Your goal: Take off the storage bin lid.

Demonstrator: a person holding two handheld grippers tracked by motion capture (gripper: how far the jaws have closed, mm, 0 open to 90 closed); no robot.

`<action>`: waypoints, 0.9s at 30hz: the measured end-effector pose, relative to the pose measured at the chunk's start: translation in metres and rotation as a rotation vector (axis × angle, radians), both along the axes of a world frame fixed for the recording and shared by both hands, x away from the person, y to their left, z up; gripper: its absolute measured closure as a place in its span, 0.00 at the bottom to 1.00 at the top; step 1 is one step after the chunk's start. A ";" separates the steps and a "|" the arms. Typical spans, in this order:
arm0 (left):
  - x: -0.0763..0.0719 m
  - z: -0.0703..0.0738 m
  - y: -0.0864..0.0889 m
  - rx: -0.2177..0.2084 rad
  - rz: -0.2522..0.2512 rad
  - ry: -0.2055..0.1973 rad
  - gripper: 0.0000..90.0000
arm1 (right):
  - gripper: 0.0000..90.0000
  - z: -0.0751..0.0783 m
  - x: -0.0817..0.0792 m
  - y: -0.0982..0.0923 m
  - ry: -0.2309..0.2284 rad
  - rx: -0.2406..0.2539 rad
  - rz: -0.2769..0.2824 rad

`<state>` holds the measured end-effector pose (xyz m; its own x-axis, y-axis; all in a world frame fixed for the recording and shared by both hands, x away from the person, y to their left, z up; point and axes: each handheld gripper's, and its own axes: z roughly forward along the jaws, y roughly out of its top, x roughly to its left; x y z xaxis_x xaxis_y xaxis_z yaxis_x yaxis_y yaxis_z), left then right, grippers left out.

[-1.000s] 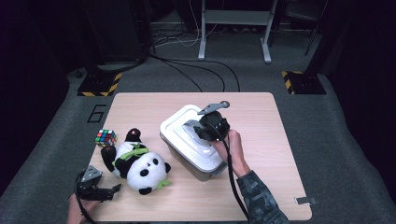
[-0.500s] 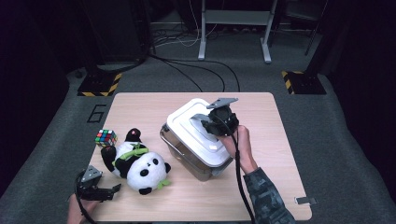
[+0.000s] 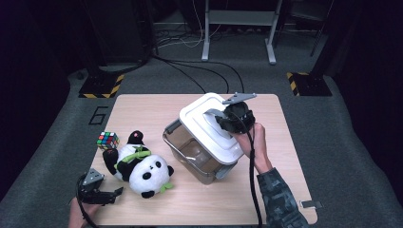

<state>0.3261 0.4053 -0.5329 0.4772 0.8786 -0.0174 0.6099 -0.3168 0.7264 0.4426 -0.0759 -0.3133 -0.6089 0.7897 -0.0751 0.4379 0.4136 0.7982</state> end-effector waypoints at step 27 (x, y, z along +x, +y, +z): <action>0.000 0.000 0.000 0.002 -0.002 0.004 0.02 | 0.74 0.007 0.018 -0.057 -0.013 0.029 -0.158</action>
